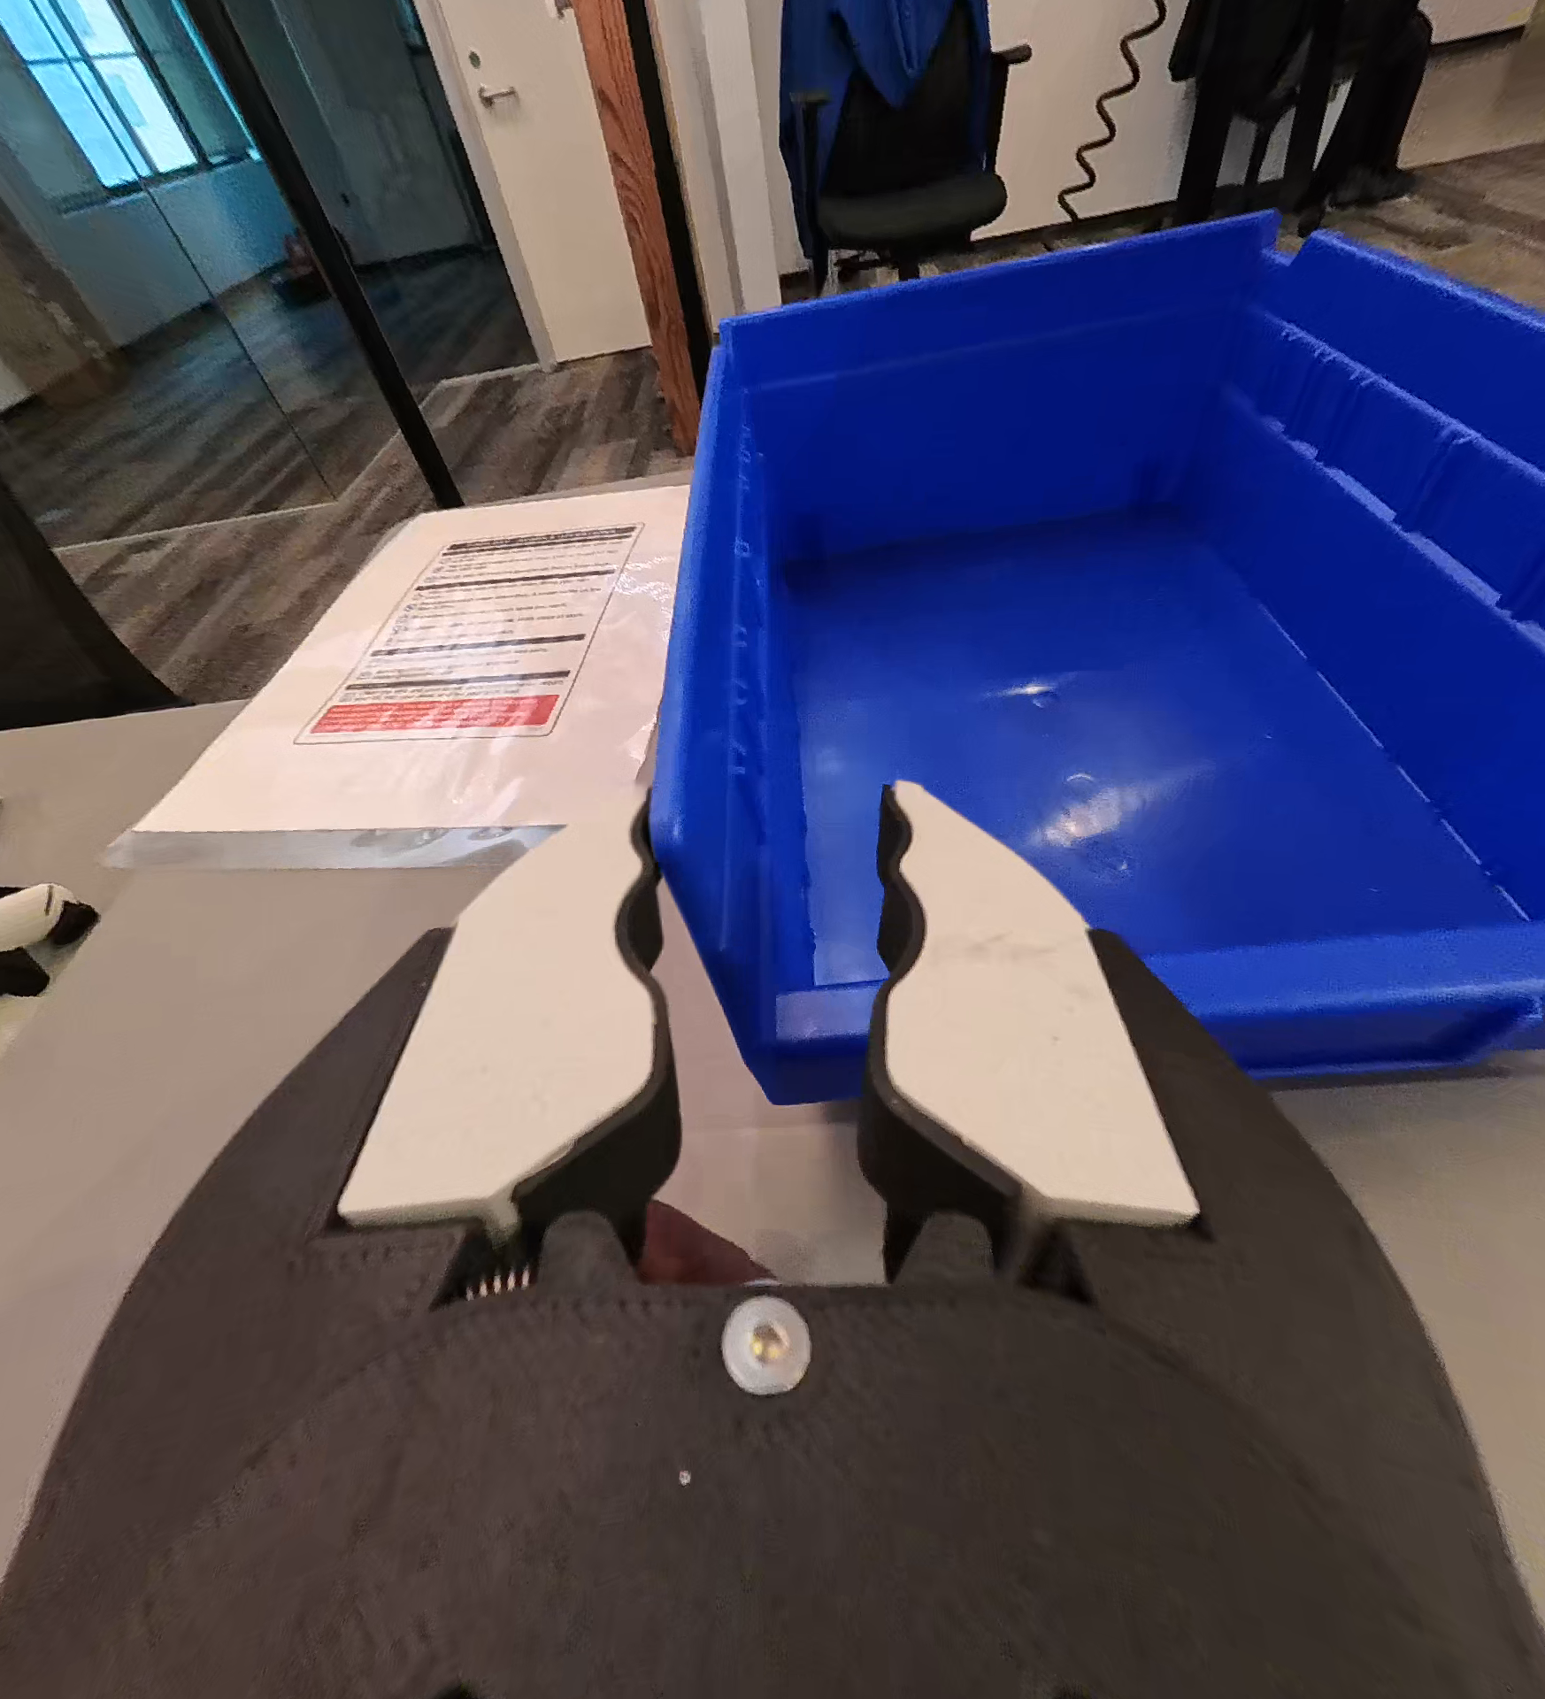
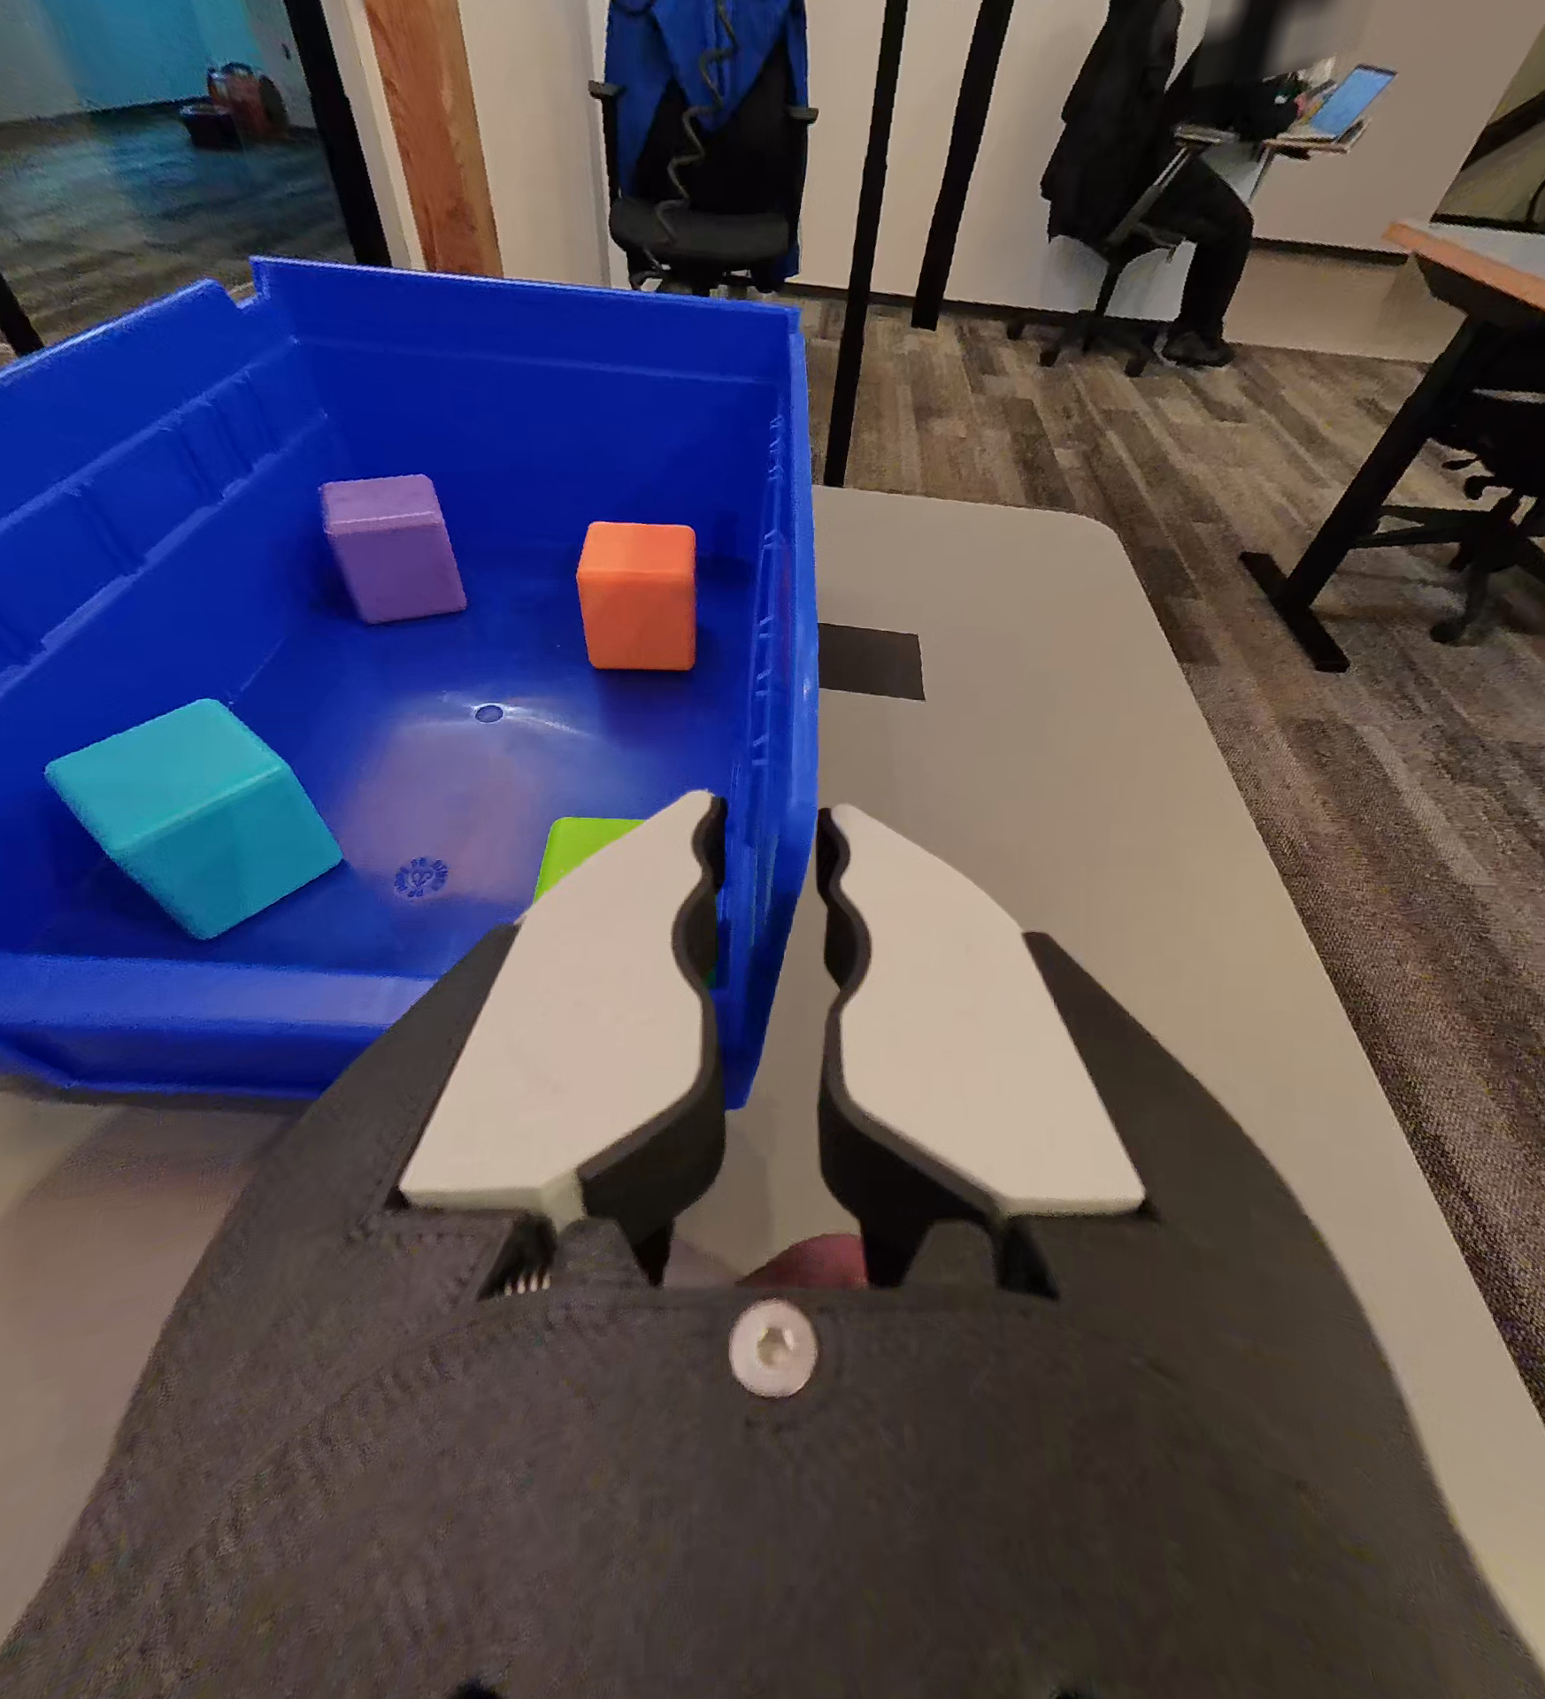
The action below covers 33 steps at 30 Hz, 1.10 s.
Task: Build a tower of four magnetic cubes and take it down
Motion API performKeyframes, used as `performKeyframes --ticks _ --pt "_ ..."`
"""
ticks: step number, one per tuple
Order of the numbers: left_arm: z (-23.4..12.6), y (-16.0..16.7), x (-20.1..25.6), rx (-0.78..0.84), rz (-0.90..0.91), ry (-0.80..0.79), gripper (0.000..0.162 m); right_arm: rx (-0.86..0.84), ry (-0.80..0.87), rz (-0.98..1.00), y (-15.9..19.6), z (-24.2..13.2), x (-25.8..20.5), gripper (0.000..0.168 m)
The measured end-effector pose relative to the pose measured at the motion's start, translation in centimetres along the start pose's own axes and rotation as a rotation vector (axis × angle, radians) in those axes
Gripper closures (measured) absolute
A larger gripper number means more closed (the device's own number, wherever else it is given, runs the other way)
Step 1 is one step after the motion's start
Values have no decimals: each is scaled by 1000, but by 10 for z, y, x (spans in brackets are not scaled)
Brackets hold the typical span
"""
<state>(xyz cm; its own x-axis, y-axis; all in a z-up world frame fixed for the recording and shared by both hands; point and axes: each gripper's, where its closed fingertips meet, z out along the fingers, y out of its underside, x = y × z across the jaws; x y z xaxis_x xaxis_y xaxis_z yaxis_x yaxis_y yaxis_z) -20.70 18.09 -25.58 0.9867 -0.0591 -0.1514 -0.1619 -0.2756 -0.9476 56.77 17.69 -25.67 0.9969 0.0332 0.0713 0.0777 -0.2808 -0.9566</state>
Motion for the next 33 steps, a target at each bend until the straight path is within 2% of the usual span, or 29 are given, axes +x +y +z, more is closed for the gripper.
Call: performKeyframes --ticks 1,6,10,17,33 --pt "2 2 0 -10 -1 1 120 -2 -5 -3 0 0 -1 157" --pt "6 2 -5 -13 5 -17 129 -4 -4 6 1 1 0 163" --pt "7 3 -12 -16 -9 -19 153 -5 -9 9 1 1 0 163" --pt "8 2 -6 -12 -68 64 158 -6 -23 17 1 0 -1 164" --pt "-13 -3 -2 46 -71 87 159 -13 -83 49 4 -9 -5 164"
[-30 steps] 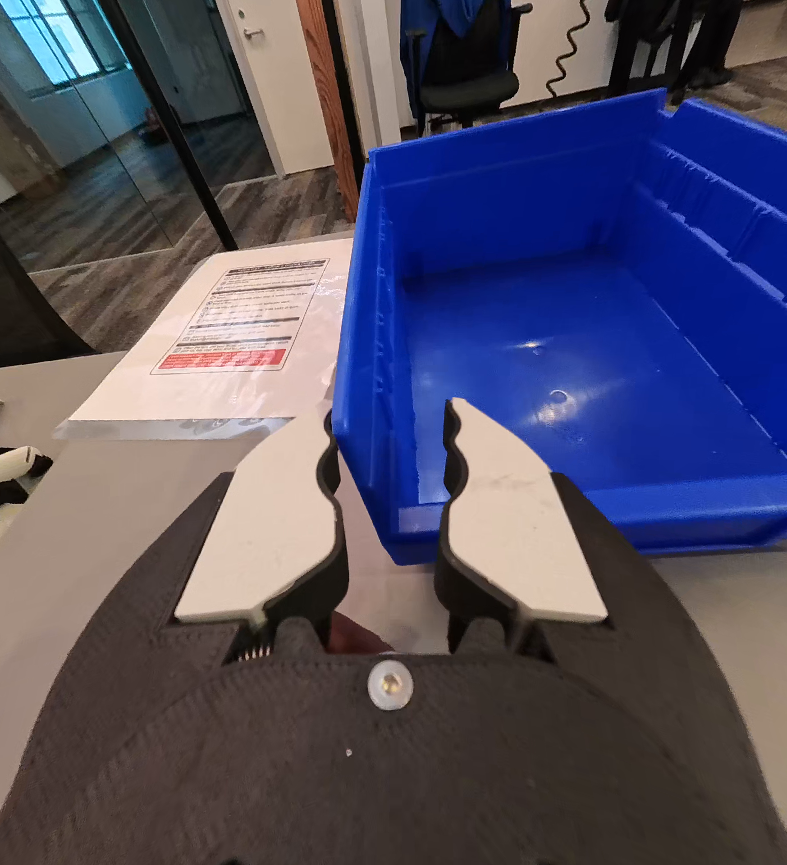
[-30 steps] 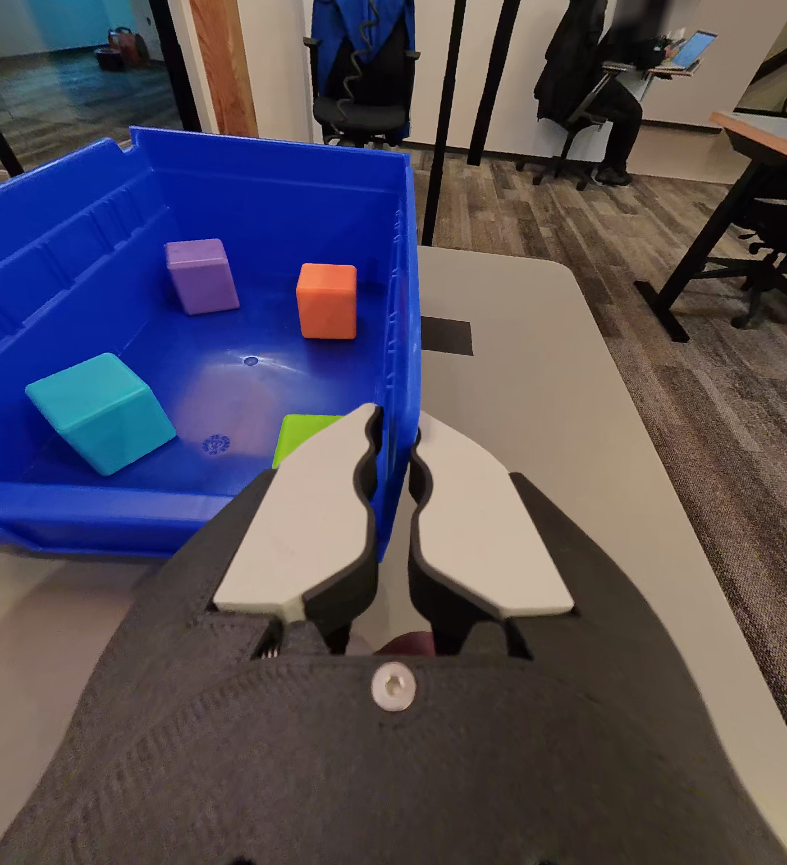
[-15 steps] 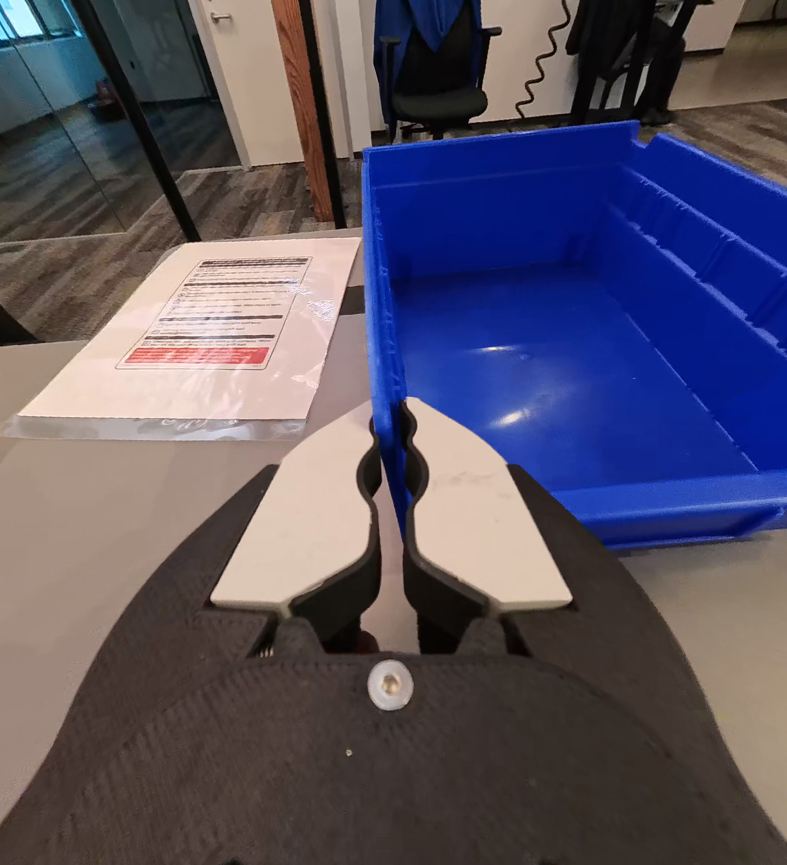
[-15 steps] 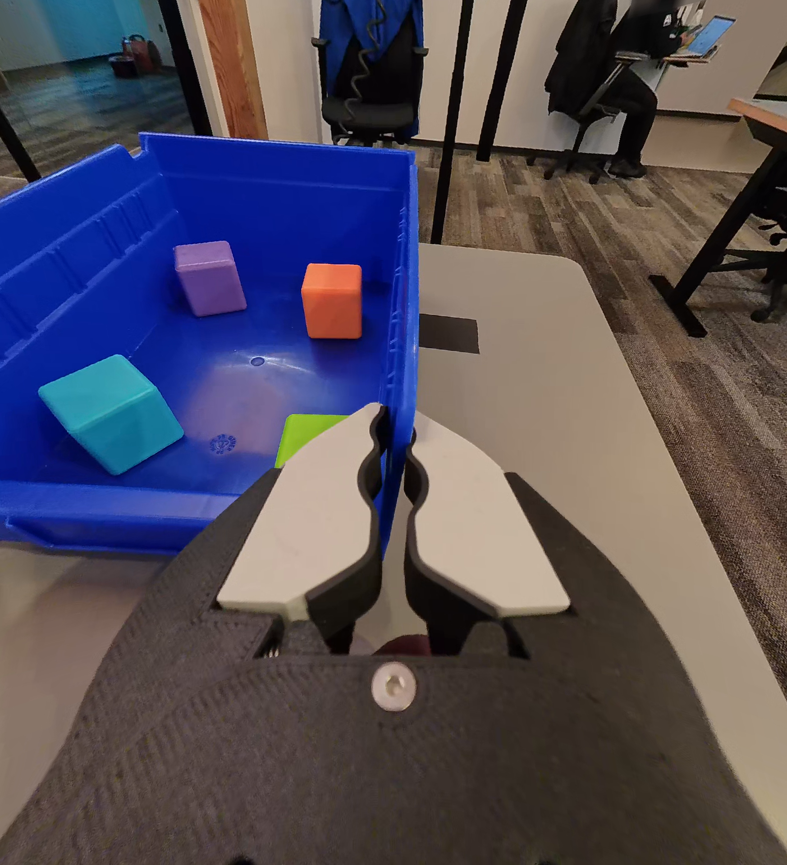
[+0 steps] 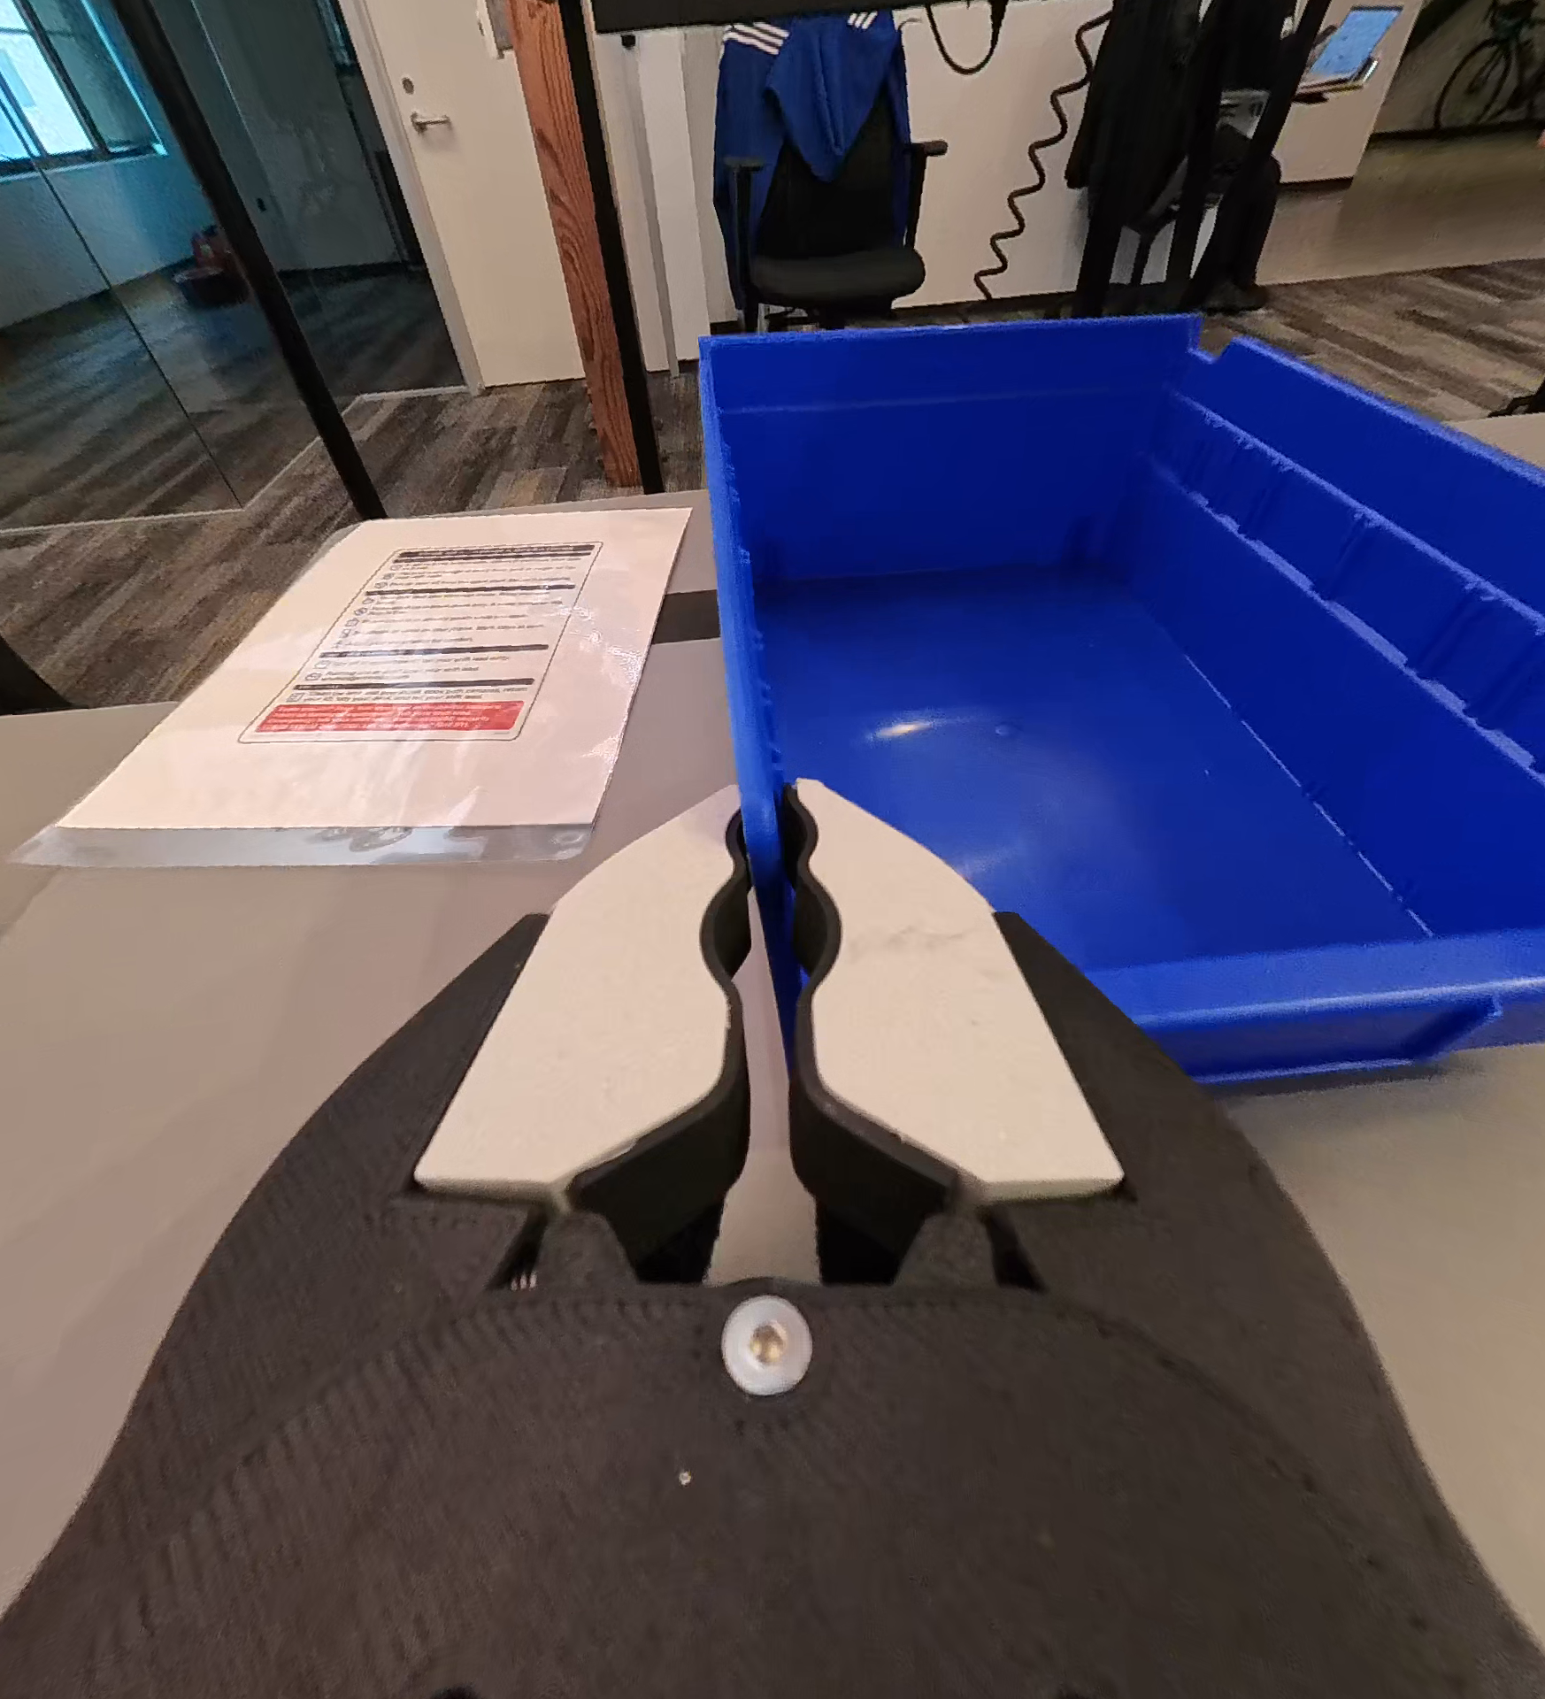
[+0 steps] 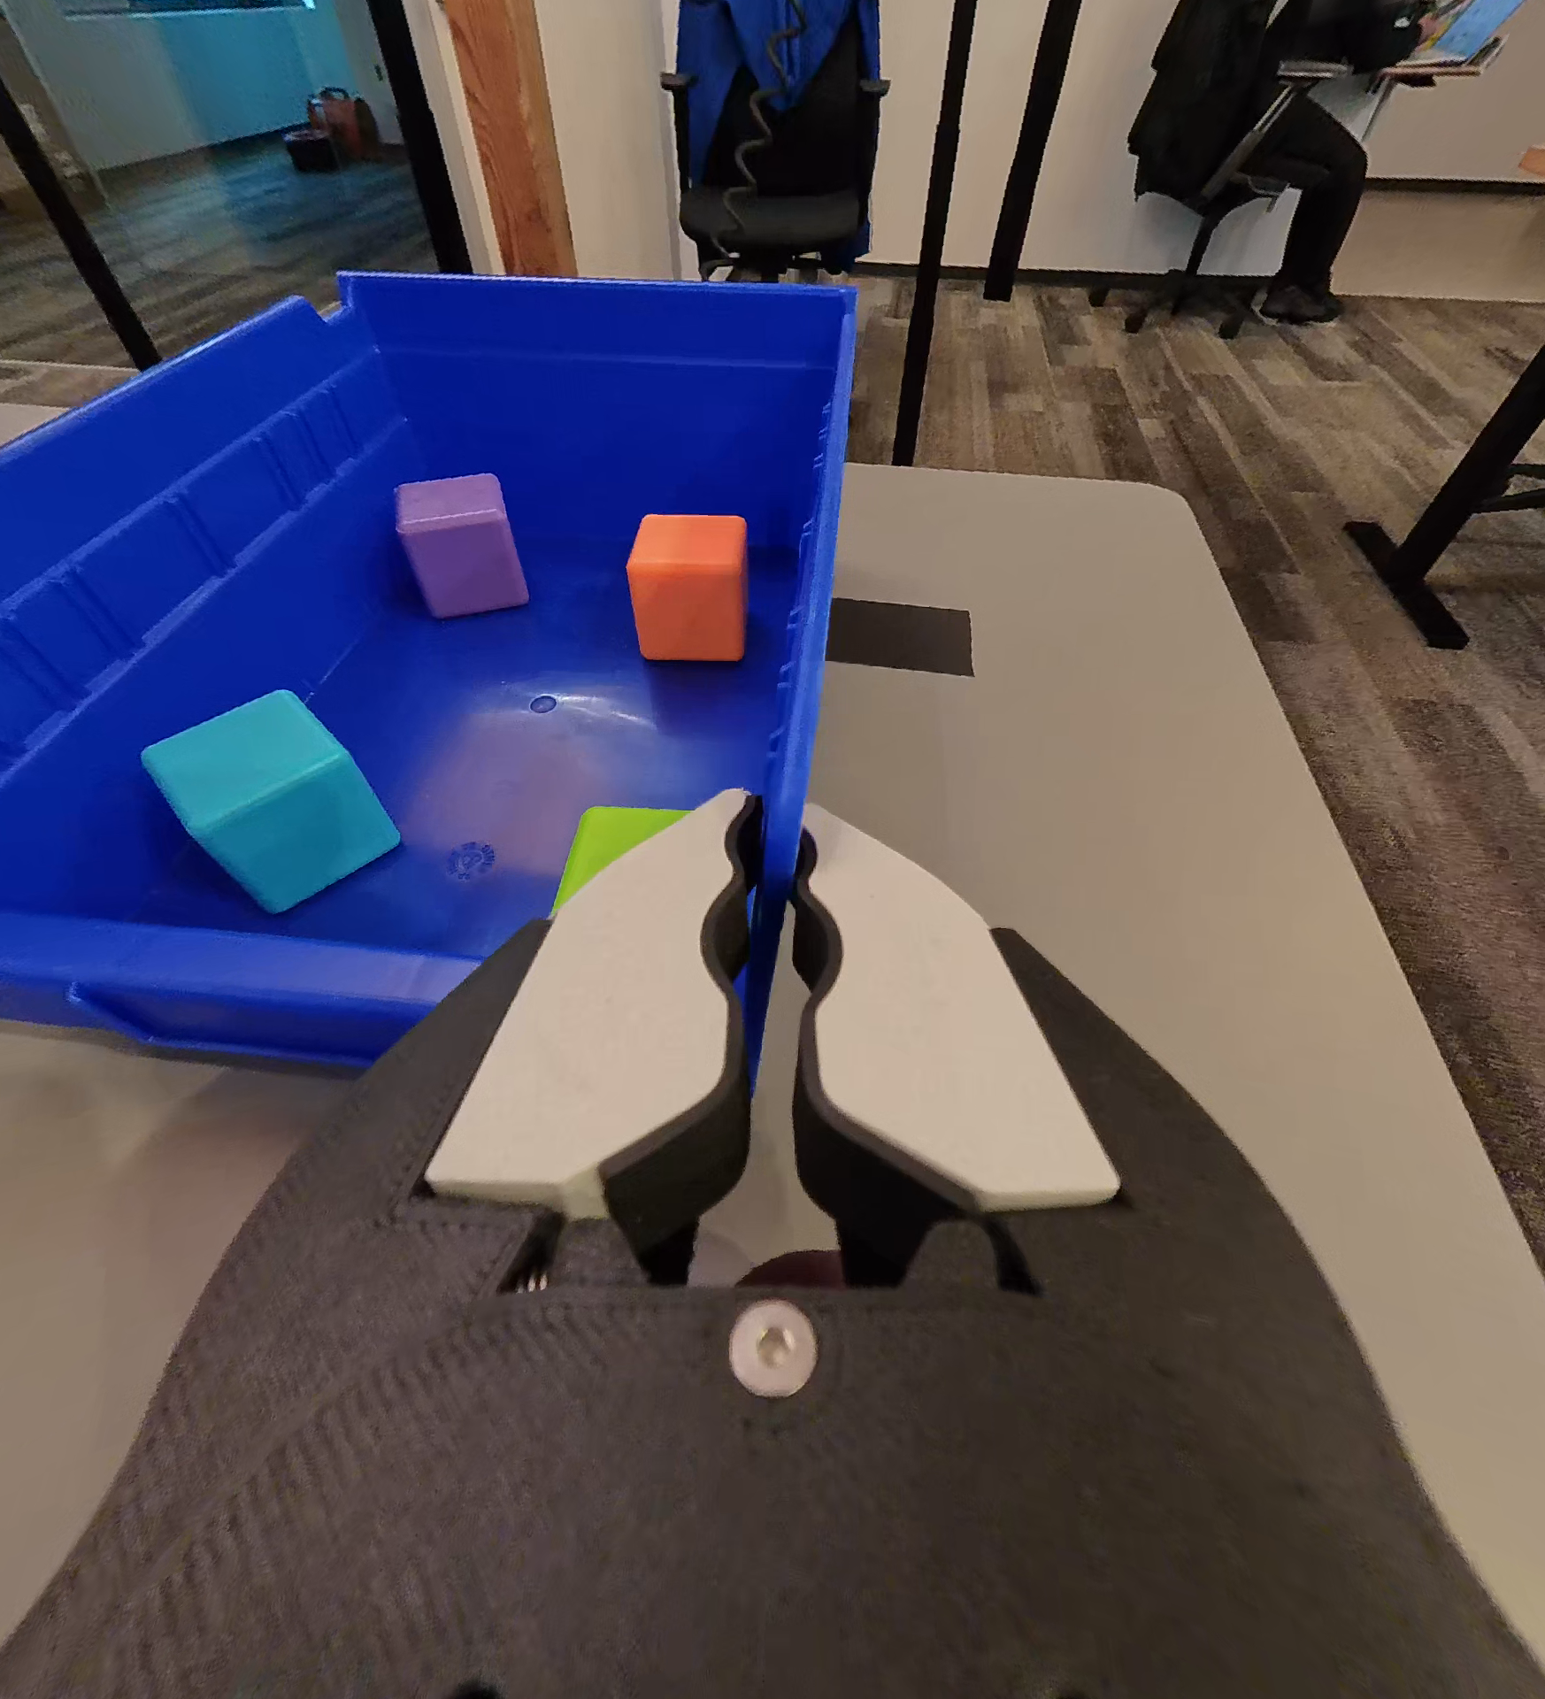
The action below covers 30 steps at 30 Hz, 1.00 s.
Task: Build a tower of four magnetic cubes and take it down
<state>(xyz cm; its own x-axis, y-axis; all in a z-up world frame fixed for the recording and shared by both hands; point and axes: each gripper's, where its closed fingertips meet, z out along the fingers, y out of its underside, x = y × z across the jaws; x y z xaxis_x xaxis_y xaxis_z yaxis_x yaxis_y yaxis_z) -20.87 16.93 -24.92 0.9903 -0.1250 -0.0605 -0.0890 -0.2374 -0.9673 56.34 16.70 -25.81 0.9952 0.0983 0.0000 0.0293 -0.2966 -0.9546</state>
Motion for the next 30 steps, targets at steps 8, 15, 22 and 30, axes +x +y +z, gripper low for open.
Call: performKeyframes --ticks 8,15,22,30 --pt "-17 1 -2 11 -17 4 159 -8 -18 24 6 -18 2 164" --pt "-32 1 -1 25 -36 17 159 -9 -21 41 15 -47 2 164" --pt "-50 2 -1 41 -39 9 159 -16 -21 29 23 -73 -1 164" --pt "-72 4 -1 78 -51 4 159 -21 -30 39 32 -103 -4 164"
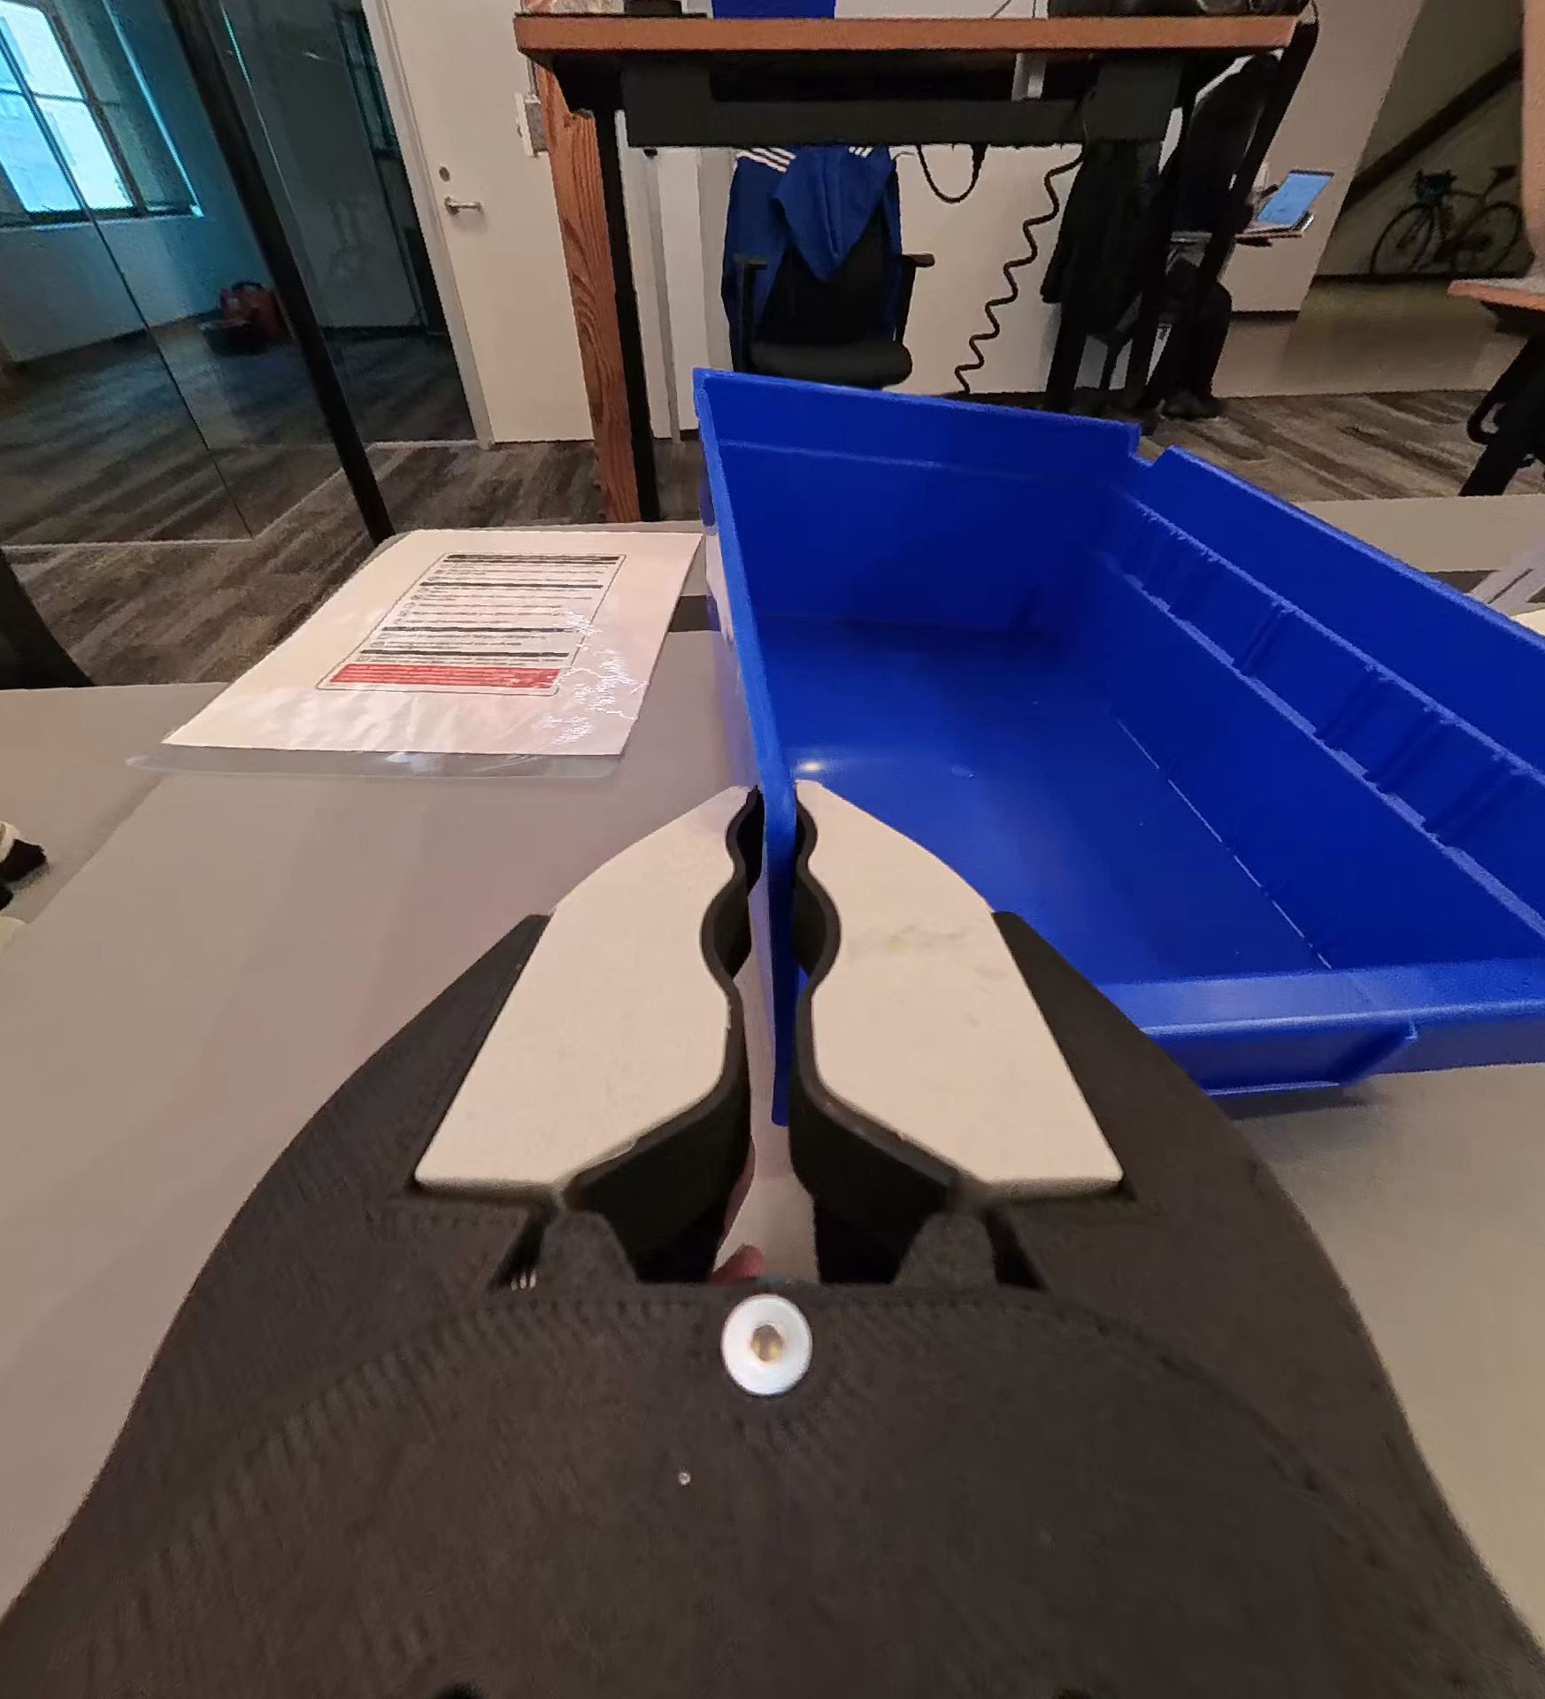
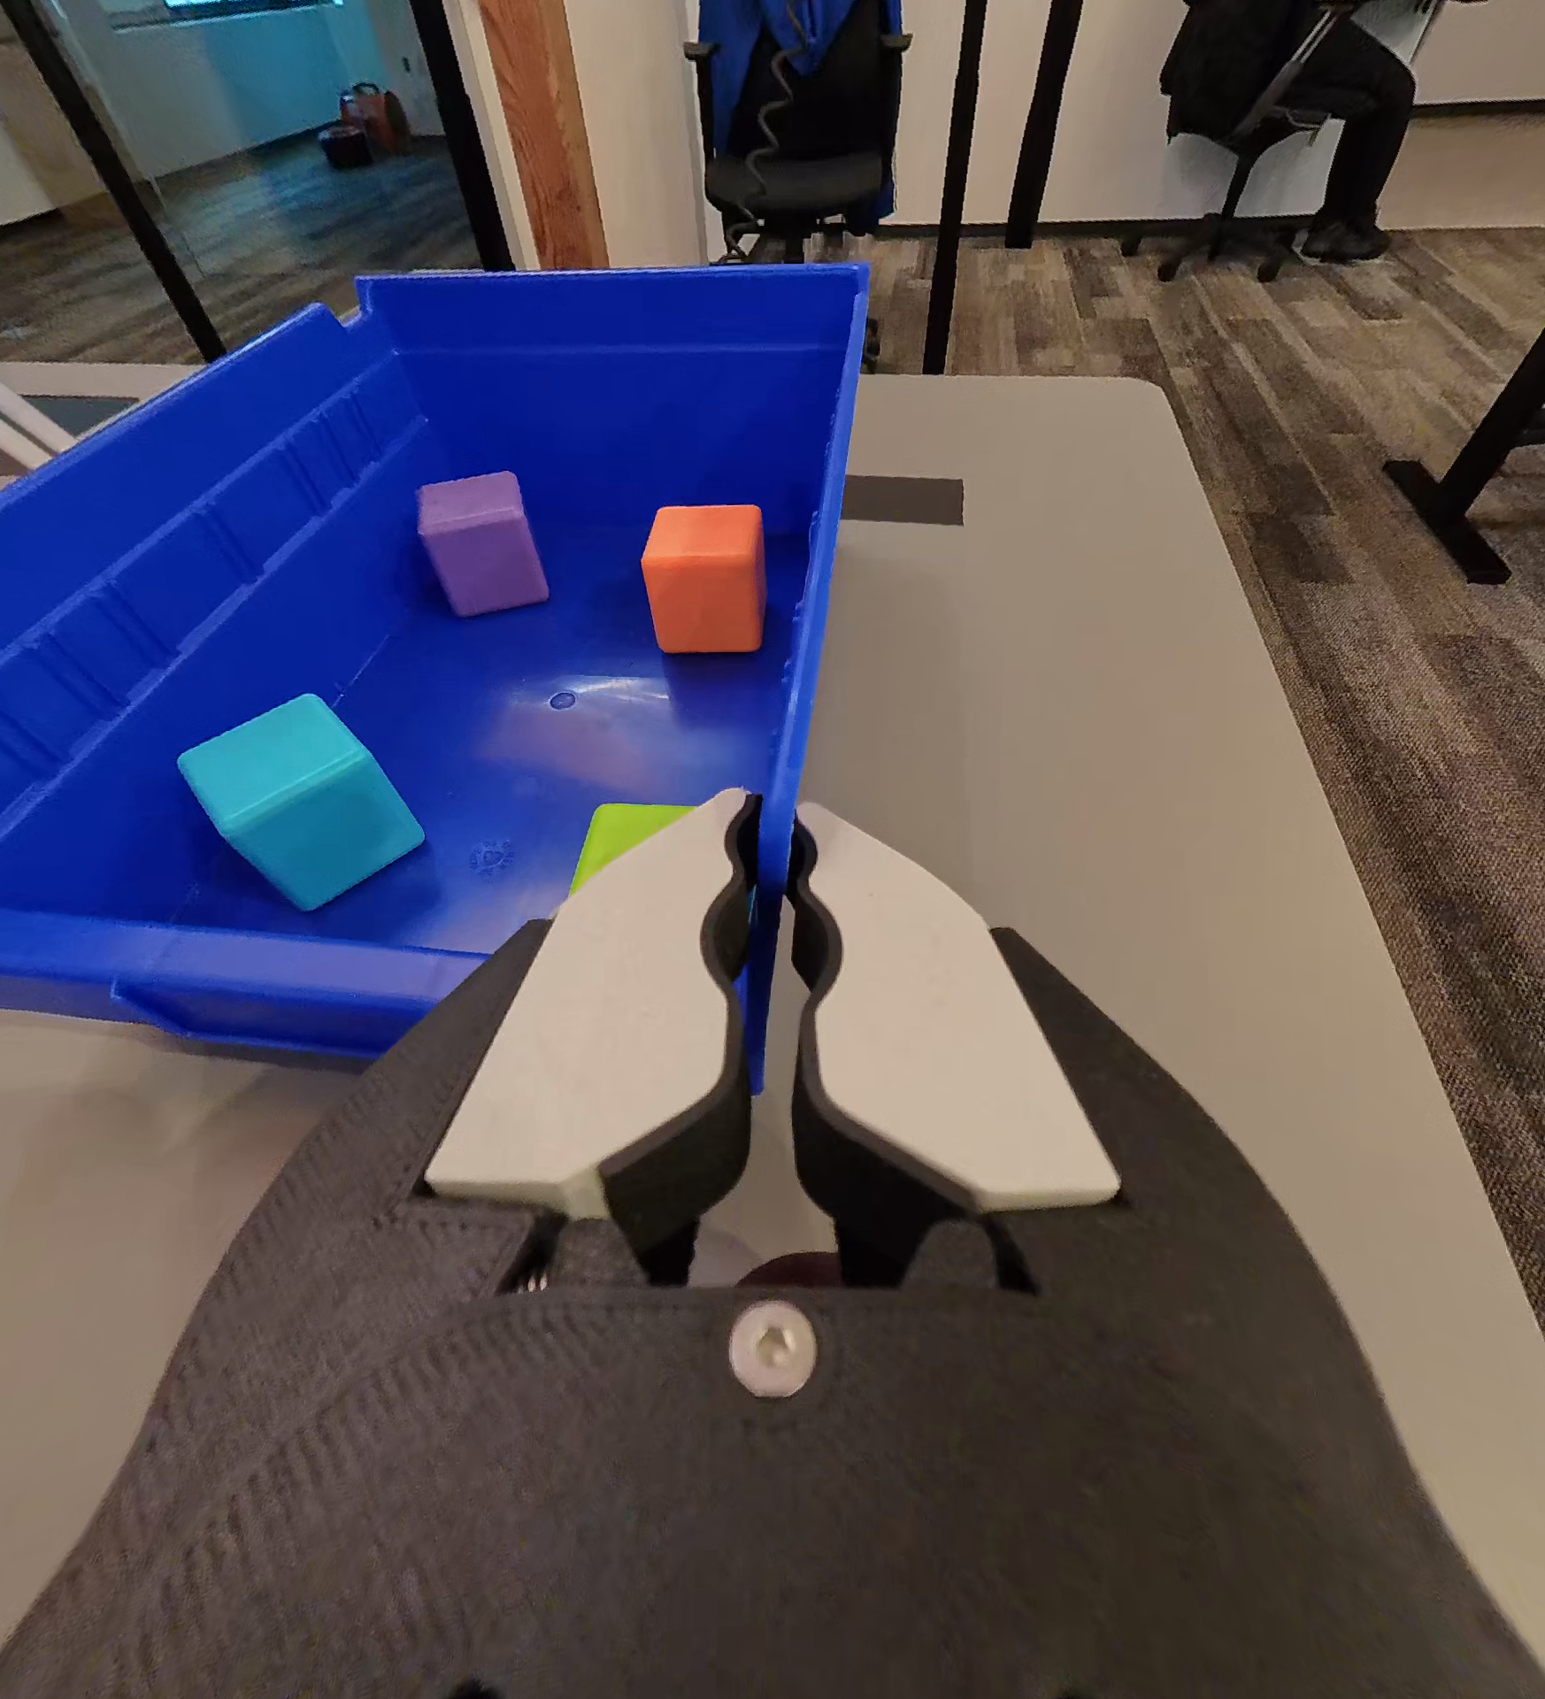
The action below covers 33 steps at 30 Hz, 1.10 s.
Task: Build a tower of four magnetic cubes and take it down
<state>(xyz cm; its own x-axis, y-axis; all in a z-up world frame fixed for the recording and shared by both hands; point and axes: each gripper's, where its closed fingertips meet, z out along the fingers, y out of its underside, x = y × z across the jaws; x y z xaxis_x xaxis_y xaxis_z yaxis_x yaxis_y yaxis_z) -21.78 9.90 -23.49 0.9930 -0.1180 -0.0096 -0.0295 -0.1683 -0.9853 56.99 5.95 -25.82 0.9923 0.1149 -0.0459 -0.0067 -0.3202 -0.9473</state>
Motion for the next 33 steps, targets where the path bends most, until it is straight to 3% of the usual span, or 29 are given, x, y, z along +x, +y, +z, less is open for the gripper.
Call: performKeyframes --ticks 19,33 --pt "-65 12 13 39 -27 53 159 -22 -96 -8 30 -88 -17 164" --pt "-102 -4 16 171 -35 129 159 -35 -273 -69 39 -110 -35 164"
